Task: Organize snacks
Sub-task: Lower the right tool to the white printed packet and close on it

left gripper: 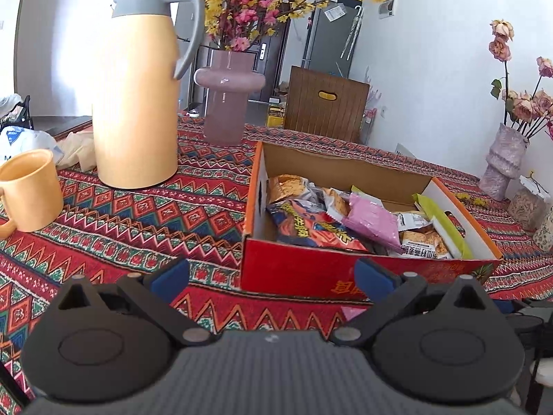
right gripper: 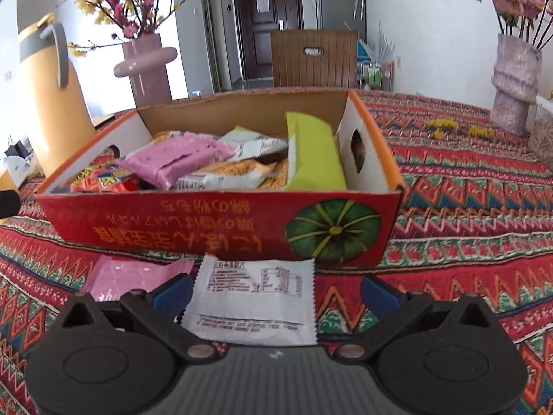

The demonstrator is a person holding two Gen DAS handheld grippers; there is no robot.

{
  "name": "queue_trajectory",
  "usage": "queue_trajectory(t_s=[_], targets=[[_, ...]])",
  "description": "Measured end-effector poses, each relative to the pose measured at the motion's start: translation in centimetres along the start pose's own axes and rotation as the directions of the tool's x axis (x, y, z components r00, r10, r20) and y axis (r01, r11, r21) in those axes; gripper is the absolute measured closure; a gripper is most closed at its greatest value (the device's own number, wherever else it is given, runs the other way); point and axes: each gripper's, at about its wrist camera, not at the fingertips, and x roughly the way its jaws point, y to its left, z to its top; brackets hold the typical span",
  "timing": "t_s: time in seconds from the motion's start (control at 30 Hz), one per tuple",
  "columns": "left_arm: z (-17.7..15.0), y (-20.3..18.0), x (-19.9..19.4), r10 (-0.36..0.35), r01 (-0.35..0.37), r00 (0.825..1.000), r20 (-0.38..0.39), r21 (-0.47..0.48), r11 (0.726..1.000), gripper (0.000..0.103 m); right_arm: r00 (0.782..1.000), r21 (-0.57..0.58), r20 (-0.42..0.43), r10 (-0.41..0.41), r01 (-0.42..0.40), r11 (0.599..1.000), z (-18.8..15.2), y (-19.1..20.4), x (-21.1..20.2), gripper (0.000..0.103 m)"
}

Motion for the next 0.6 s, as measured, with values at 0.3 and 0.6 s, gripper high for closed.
queue_trajectory(t_s=[0.3, 0.6], targets=[[-0.5, 1.0, 0.3, -0.018, 0.017, 1.000, -0.017, -0.028, 0.999, 0.000, 0.997, -0.043, -0.025, -0.067, 0.066, 0.997, -0.1, 2.0, 1.4, 0.000], [-0.9, 1.1, 0.7, -0.025, 0.024, 0.999, -0.038, -0.037, 0.999, 0.000, 0.996, -0.020, -0.018, -0.091, 0.091, 0.996, -0.2, 2.4, 1.3, 0.000]])
